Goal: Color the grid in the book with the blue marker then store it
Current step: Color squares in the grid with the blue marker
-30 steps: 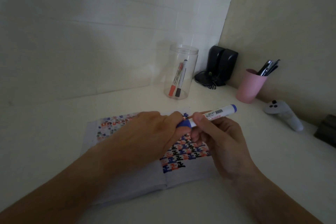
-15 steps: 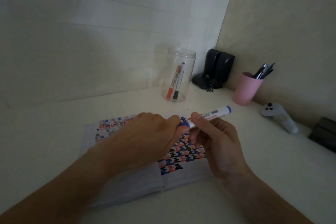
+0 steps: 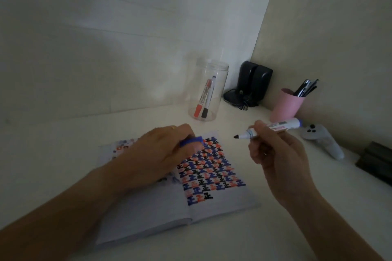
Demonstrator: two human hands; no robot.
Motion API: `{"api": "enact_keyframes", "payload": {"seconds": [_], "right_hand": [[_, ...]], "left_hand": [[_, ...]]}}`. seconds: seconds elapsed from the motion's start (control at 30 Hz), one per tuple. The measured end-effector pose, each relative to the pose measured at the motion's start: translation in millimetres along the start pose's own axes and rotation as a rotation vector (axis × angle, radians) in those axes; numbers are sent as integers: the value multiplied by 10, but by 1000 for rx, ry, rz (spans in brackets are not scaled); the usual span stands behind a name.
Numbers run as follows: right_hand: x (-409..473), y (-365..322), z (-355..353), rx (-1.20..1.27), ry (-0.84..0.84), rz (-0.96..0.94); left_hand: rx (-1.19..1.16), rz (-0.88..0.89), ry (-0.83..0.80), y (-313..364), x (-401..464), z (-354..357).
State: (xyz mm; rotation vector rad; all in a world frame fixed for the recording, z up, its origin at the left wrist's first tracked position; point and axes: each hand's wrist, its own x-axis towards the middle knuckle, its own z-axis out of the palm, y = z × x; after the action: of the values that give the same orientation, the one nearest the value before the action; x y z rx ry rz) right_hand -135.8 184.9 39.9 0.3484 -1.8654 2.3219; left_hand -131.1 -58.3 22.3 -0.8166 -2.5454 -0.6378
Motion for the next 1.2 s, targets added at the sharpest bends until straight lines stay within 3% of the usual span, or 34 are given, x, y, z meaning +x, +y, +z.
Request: {"api": "enact_keyframes", "payload": {"seconds": [0.1, 0.2, 0.33, 0.5, 1.2], "right_hand": [[-103, -14, 64, -118, -126, 80], [-217, 34, 75, -218, -177, 147], [-337, 202, 21, -317, -120, 172], [-420, 276, -25, -441, -52, 65], [-425, 308, -45, -601, -96, 58]], "left_hand": [[-18, -74, -35, -25, 16, 17], [-27, -29, -87, -79, -19, 42], [-27, -11, -131, -118, -20, 92], [-54, 6, -137, -132, -15, 111], [-39, 0, -145, -119, -23, 97]]}}
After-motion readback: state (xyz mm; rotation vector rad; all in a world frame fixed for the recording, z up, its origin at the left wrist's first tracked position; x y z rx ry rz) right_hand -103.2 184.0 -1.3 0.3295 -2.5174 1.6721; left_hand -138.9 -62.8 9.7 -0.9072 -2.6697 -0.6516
